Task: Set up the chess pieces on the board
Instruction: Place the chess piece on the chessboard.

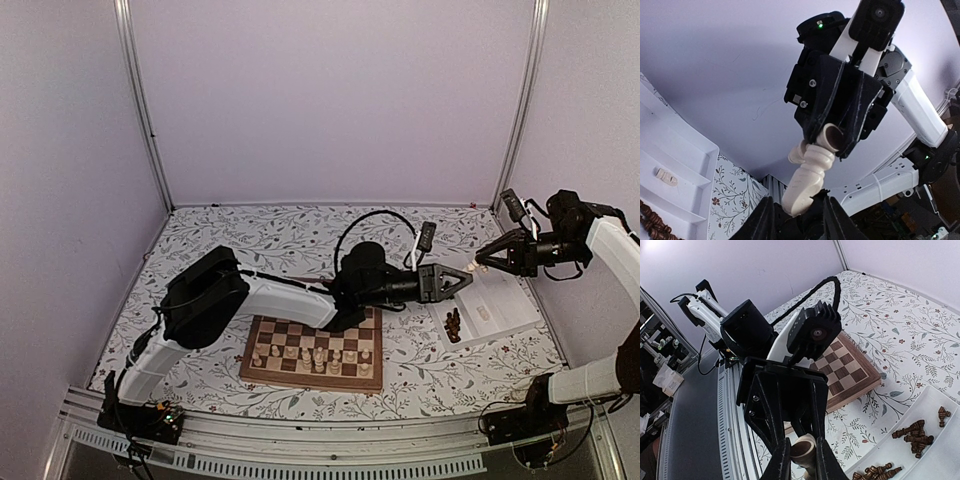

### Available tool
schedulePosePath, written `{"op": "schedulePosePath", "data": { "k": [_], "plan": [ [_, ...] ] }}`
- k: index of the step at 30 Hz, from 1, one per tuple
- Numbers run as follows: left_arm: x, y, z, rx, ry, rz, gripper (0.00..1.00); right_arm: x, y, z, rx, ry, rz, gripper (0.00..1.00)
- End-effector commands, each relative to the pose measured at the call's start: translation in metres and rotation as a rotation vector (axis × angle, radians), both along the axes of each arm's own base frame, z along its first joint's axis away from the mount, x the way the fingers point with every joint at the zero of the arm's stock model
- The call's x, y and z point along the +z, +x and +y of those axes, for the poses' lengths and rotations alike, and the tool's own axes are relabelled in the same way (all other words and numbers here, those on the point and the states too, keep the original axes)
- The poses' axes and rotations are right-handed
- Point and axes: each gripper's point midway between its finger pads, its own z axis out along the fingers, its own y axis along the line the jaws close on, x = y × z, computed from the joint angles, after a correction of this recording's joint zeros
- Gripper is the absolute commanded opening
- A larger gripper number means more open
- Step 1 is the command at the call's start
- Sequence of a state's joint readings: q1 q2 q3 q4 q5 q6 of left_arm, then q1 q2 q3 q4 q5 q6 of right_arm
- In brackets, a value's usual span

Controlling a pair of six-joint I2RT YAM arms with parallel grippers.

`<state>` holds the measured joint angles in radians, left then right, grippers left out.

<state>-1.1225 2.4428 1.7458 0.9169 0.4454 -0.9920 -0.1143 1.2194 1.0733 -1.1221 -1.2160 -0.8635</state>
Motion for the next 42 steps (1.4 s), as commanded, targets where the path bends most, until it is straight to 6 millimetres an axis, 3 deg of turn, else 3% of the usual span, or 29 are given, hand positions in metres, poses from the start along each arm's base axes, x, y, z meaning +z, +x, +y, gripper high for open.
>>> {"op": "schedulePosePath", "data": {
  "k": [1,17,23,32,42],
  "plan": [
    [0.019,0.012,0.011,0.024,-0.065,-0.025,0.37,0.005,-0.002,0.002,0.016,0.031,-0.024,0.16],
    [0.026,0.01,0.011,-0.011,-0.093,-0.018,0.14,0.005,-0.002,0.002,0.013,0.026,-0.032,0.16],
    [0.03,0.008,0.008,-0.033,-0.099,-0.006,0.23,0.004,-0.002,0.002,0.012,0.028,-0.032,0.16],
    [0.028,0.006,0.004,-0.066,-0.105,0.013,0.21,0.005,-0.001,0.002,0.011,0.029,-0.036,0.16],
    [0.018,0.005,0.005,-0.076,-0.091,0.056,0.33,0.006,0.0,0.002,0.008,0.032,-0.041,0.16]
  ]
}}
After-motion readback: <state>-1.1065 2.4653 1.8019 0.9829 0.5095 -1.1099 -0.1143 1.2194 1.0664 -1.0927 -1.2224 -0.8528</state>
